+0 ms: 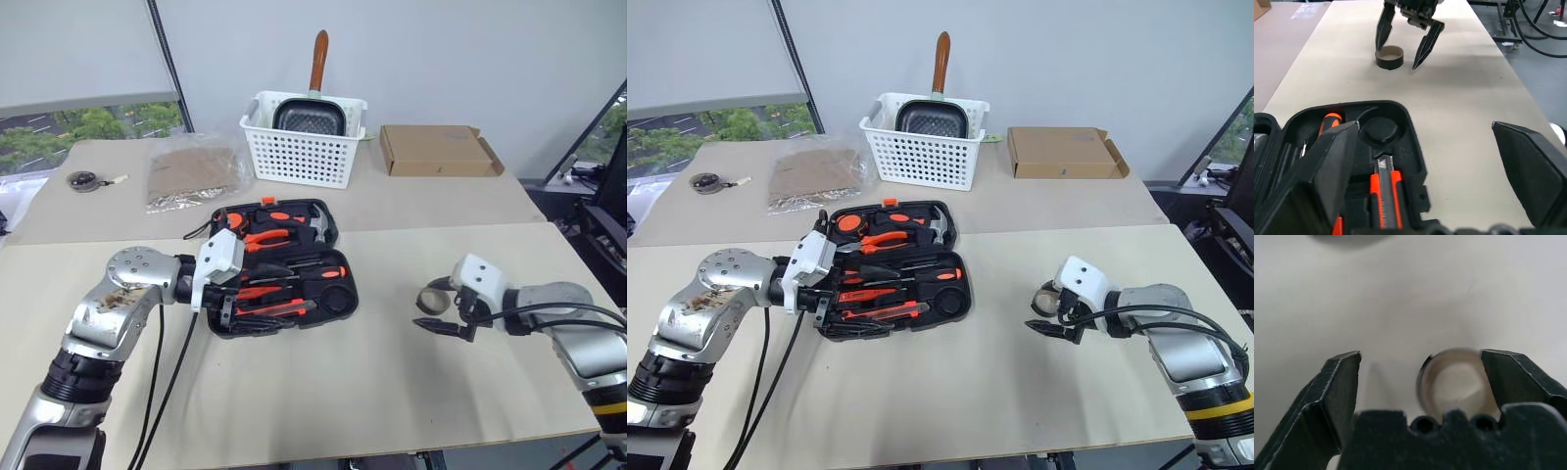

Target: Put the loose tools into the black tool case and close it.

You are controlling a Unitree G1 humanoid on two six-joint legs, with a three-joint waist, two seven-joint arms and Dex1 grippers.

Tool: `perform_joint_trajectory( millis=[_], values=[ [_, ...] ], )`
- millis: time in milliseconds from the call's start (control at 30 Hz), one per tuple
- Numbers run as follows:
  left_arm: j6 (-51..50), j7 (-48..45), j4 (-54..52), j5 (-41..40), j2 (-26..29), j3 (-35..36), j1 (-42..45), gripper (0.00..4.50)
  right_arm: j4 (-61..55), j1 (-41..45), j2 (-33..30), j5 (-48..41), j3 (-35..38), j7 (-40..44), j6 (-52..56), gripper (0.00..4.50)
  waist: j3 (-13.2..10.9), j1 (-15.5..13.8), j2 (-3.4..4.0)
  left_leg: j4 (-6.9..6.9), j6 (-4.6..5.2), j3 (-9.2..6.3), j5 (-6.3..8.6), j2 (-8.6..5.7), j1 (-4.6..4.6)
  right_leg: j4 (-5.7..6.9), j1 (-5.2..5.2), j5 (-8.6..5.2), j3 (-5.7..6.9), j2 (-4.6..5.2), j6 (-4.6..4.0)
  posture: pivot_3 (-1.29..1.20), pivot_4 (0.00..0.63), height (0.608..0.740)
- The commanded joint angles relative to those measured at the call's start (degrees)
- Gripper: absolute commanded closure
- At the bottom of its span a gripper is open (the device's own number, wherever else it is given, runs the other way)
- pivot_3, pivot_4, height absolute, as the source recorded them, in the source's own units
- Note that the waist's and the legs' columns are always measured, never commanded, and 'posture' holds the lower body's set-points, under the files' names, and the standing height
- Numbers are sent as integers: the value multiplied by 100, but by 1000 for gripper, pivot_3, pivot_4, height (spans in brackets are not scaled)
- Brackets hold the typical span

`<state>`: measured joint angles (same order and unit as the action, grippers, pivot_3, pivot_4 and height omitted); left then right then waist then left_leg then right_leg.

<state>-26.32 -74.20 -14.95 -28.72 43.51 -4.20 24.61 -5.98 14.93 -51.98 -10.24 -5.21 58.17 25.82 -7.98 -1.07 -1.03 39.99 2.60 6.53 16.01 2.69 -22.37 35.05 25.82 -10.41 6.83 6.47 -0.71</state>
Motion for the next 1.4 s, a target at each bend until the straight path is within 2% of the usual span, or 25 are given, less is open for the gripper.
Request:
perform_joint_trajectory(
  millis=[33, 100, 133, 167, 300, 500, 700, 767, 933, 1067, 1333, 1400],
  values=[
    [-119, 148, -349, -152, 98, 163, -58, 0, 110, 115, -109, 160, -32, 11, 59, 1751, 0, 6, -1, 0, -1, -1, -1, 1, 4, 1, -4, 0, 0, -1, 0, 0, 150, 700],
    [-149, 189, -402, -176, 123, 163, -95, 0, 140, 145, -60, 151, -25, 10, -5, 2520, 0, 18, 0, 0, -2, -3, -1, 2, 8, 3, -8, 0, 0, -3, 0, 0, 150, 700],
    [-161, 203, -419, -185, 130, 166, -107, 0, 140, 160, -43, 145, -25, 18, -13, 2684, 0, 26, -1, -1, -3, -3, -2, 2, 8, 4, -8, 0, 0, -3, 0, 0, 150, 700],
    [-174, 218, -437, -196, 138, 169, -120, 0, 140, 173, -36, 150, -31, 24, -16, 3161, 0, 28, -1, -2, -5, -3, -3, 2, 8, 4, -8, 0, 0, -4, 0, 0, 150, 700],
    [-211, 237, -492, -227, 184, 177, -169, 0, 148, 218, -32, 162, -44, 65, -79, 4435, 0, 36, -1, -4, -8, -3, -5, 2, 7, 2, -8, 0, 0, -6, 0, 0, 150, 700],
    [-226, 259, -461, -217, 365, 368, -324, 0, -170, 650, 82, 104, -220, 266, -126, 4475, -1, 44, -1, -3, -8, -2, -5, 2, 7, 2, -8, 0, 0, -6, 0, 0, 150, 700],
    [-300, 424, -525, -250, 594, 760, -687, 0, -782, 1612, 578, 103, -1033, 654, 296, 4475, -2, 80, 1, -8, -19, -4, -11, 12, 11, 8, -1, 0, 0, -16, -1, 0, 150, 700],
    [-377, 550, -633, -306, 666, 1006, -922, 0, -879, 2072, 947, 170, -1481, 725, 555, 4475, -2, 73, 0, -9, -21, -5, -12, 13, 9, 11, 2, 1, 1, -17, -2, 0, 150, 700],
    [-444, 838, -828, -319, 782, 1398, -1419, 0, -594, 2713, 1437, 398, -2059, 834, 639, 4475, -3, 42, 0, -9, -22, -4, -13, 11, 1, 12, 11, 1, 1, -14, -4, 0, 150, 700],
    [-440, 1017, -1014, -350, 806, 1614, -1786, 0, -301, 2923, 1525, 585, -2345, 949, 593, 4475, -3, 20, -1, -2, -21, -1, -12, -3, -4, 5, 9, 2, 1, 0, -6, 0, 150, 700],
    [-441, 1173, -1129, -420, 810, 1695, -1918, 0, -216, 2914, 1475, 708, -2494, 1212, 648, 4475, -3, 48, -2, -7, -24, -1, -13, -1, -4, 10, 13, 2, 3, -4, -6, 0, 150, 700],
    [-434, 1173, -1119, -420, 815, 1698, -1922, 0, -277, 2885, 1478, 655, -2463, 1272, 717, 3746, -3, 48, -2, -8, -49, -2, -27, 4, 0, 14, 14, 2, 5, -9, -7, 0, 150, 700]
  ],
)
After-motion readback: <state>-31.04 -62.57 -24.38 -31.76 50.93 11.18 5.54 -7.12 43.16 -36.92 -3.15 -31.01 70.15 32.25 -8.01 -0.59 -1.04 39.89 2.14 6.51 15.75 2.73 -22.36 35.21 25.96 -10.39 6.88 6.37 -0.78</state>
